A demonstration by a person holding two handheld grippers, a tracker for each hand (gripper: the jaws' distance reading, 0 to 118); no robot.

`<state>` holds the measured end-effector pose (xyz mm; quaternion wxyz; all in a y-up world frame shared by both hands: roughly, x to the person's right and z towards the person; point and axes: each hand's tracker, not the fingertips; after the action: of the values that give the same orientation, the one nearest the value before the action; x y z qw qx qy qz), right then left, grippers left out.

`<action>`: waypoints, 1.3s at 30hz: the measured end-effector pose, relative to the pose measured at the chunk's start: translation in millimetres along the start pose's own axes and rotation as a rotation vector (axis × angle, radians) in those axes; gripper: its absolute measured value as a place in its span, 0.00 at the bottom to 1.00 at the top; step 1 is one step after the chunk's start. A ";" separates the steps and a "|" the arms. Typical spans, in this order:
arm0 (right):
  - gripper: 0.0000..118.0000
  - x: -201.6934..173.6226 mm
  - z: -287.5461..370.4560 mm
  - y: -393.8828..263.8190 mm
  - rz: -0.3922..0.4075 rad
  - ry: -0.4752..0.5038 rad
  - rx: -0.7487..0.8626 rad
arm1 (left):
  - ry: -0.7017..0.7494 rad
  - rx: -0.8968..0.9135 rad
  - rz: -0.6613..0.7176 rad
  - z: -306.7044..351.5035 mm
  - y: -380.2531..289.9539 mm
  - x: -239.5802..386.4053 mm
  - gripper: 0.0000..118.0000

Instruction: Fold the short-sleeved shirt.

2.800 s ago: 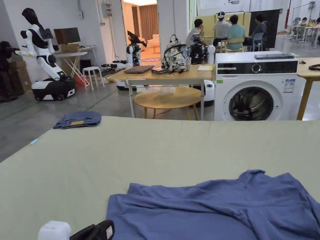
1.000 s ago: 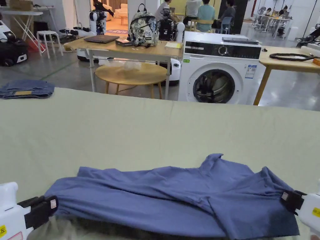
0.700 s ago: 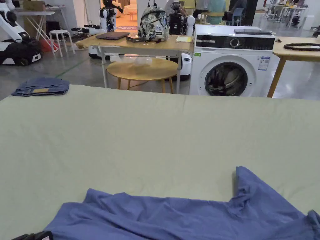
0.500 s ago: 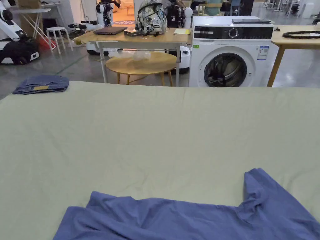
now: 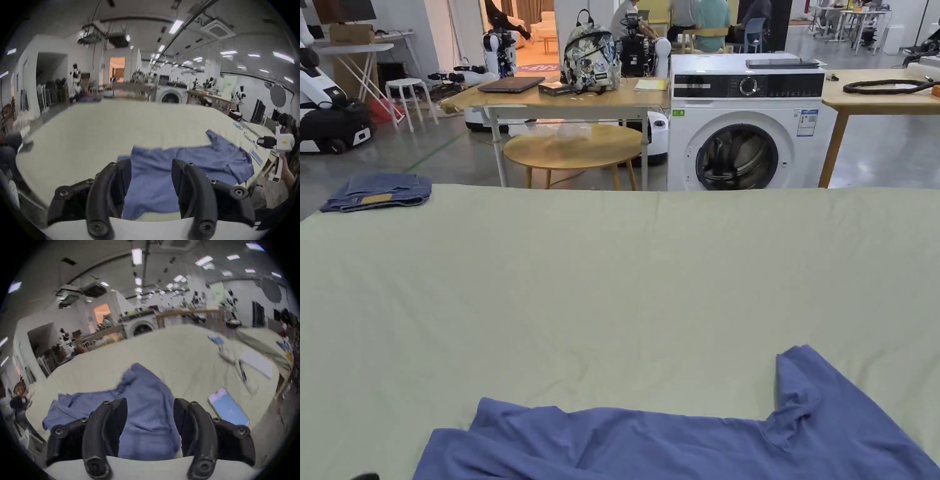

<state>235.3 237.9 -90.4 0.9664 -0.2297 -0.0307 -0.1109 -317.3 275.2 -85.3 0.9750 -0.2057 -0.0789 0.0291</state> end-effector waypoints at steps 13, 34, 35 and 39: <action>0.00 -67.6 2.3 15.6 0.170 0.186 0.037 | -0.111 0.078 0.077 -0.2 21.3 22.4 0.00; 0.00 -3.5 -0.2 -5.1 0.008 0.103 -0.091 | -0.072 -0.580 0.275 -285.6 14.8 -85.9 0.36; 0.00 3.6 -2.6 -6.1 -0.002 0.088 -0.098 | -0.093 -0.607 0.283 -293.1 8.0 -84.2 0.28; 0.00 21.3 -15.5 5.4 -0.025 0.109 -0.121 | -0.048 -0.628 0.155 -308.6 -13.9 -64.3 0.00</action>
<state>257.4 231.4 -104.3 0.9495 -0.2809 0.0259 -0.1369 -329.1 134.4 -367.4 0.8567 -0.5009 -0.0913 0.0822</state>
